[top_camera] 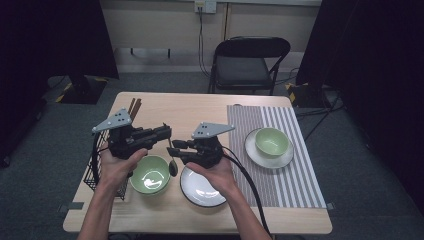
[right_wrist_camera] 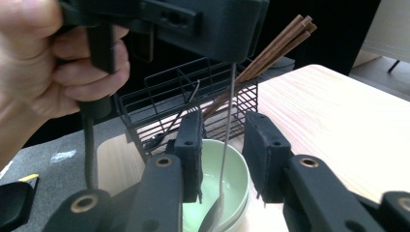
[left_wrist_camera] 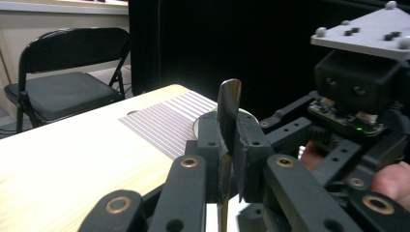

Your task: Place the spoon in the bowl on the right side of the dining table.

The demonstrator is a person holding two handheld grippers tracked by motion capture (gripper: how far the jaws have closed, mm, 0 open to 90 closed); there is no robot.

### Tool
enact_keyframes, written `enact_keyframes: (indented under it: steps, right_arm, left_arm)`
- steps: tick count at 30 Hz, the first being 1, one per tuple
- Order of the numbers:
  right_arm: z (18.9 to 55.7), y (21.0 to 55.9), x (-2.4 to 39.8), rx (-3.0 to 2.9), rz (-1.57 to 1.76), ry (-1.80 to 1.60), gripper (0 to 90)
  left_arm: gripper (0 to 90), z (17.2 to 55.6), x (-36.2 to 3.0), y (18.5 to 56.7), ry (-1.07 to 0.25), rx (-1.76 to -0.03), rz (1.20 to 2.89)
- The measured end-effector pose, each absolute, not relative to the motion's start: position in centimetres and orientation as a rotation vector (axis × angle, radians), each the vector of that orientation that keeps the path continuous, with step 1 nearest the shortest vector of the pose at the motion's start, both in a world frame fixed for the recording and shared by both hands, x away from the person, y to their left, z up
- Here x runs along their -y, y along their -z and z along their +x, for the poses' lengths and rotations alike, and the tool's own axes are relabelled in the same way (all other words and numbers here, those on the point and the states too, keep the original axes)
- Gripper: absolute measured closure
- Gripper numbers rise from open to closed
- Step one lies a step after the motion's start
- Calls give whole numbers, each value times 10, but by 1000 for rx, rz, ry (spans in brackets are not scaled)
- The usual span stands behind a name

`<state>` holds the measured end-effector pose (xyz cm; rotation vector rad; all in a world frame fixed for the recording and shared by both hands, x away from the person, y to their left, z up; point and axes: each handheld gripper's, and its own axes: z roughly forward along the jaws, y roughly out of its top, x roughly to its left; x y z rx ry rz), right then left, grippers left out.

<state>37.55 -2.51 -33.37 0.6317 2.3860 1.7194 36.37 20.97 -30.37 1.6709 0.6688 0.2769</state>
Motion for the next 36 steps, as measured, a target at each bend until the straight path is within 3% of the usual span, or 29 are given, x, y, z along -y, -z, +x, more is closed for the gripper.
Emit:
enact_keyframes:
  steps: [17, 32, 36]
  right_arm:
    - [381, 337, 20, -2354, 658, -1742, 863]
    - [383, 339, 17, -2352, 660, -1732, 900]
    - [384, 339, 17, -2365, 648, -1731, 900]
  left_arm:
    - [828, 365, -204, 309, -267, -656, 1671]
    - [823, 365, -206, 311, -267, -662, 1669]
    - [773, 366, -206, 312, -266, -662, 1687]
